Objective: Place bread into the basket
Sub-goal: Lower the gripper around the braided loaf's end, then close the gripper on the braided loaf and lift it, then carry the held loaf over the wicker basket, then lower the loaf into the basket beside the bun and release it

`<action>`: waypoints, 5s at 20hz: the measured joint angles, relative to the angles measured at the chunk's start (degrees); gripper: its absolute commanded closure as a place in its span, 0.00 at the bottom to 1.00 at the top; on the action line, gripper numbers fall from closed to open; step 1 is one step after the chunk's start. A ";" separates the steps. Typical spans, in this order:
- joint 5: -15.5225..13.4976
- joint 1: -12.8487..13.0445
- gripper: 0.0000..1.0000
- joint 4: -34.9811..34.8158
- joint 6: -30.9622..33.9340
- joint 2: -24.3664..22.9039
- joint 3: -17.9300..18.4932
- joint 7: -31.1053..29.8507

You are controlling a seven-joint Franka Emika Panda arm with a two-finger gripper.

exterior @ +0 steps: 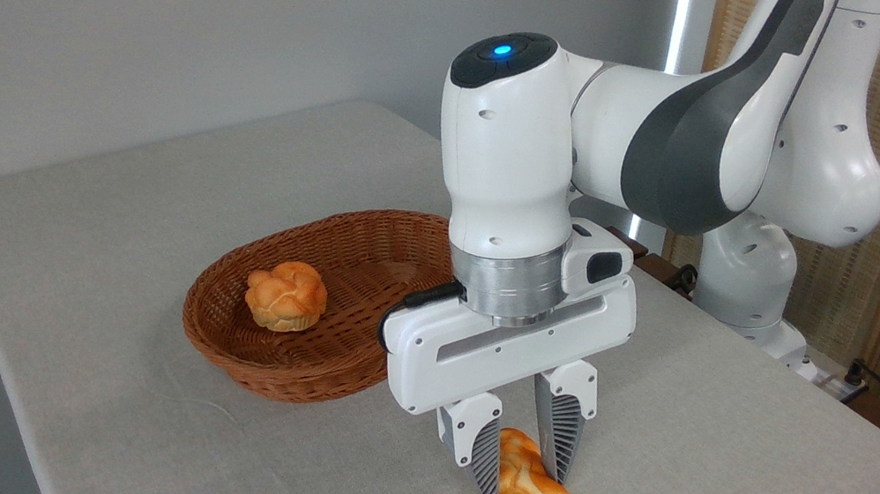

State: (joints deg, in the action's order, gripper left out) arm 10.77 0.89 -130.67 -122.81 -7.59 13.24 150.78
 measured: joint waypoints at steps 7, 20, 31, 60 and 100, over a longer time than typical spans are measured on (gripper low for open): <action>0.00 0.00 0.72 0.00 0.00 -0.07 0.08 0.00; 0.00 -0.01 0.83 0.01 0.00 -0.69 1.05 0.00; -9.72 -0.06 0.75 6.35 10.09 -3.31 1.46 -7.45; -27.55 1.36 0.67 18.16 29.65 -2.64 -15.67 -95.72; -27.55 3.07 0.06 18.11 26.57 -1.28 -15.72 -99.26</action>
State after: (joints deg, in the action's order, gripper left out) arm -16.78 3.96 -112.56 -96.24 -8.87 -2.48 51.52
